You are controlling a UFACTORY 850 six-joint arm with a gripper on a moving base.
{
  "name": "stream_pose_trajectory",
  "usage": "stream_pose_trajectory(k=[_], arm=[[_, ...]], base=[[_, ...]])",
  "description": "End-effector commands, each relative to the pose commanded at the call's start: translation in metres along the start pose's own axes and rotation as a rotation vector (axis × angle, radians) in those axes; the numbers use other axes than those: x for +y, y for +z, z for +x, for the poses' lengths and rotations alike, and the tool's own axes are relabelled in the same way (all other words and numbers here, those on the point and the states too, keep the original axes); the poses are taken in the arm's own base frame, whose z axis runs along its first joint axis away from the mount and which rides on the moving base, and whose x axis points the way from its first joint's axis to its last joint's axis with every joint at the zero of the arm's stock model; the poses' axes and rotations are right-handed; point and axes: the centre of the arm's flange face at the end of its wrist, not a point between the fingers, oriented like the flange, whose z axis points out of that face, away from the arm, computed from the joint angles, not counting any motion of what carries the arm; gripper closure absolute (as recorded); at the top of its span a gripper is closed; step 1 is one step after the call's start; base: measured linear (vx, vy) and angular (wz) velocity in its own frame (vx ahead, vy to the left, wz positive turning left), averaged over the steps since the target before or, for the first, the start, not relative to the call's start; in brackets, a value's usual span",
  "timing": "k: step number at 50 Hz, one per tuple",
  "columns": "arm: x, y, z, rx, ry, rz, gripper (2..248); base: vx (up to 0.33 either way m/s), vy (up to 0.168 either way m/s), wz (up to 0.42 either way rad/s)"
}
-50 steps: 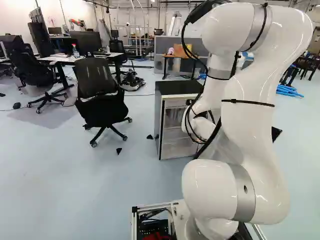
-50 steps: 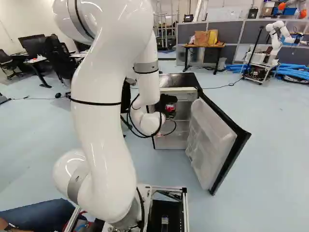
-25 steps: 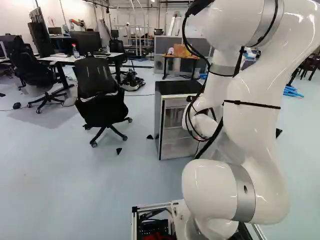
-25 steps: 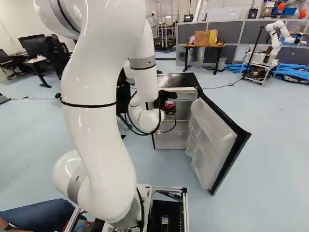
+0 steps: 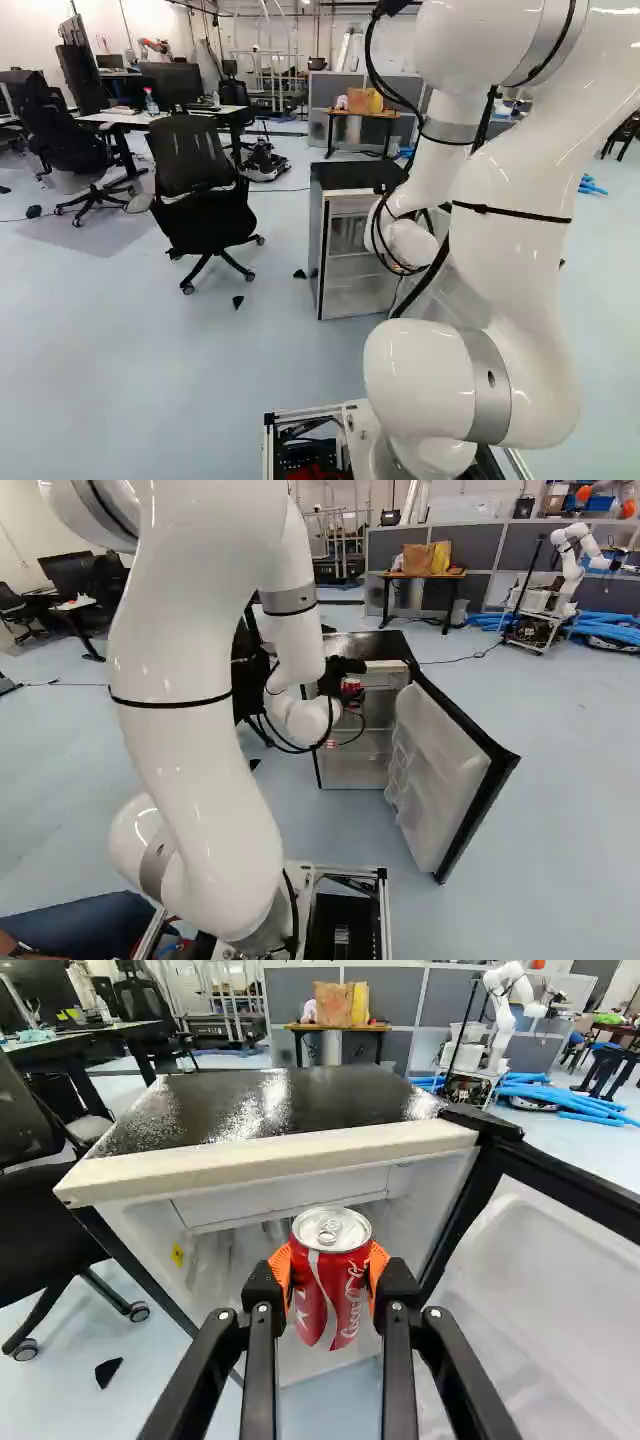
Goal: Grab a drink from the fridge
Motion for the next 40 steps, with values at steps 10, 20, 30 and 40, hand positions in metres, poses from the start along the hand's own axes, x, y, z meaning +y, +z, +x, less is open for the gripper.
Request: stream_pose_trajectory(k=[10, 20, 30, 40], arm=[[-0.001, 0.002, 0.011, 0.026, -0.002, 0.003, 154], [-0.002, 0.004, 0.022, 0.053, -0.005, 0.005, 154], [-0.003, 0.007, 0.033, 0.073, -0.007, 0.008, 154], [-0.004, 0.01, 0.043, 0.086, -0.009, 0.01, 154]], base=[[0.0, 0.0, 0.0], [0.0, 0.0, 0.0], [0.0, 0.0, 0.0], [0.0, 0.0, 0.0]])
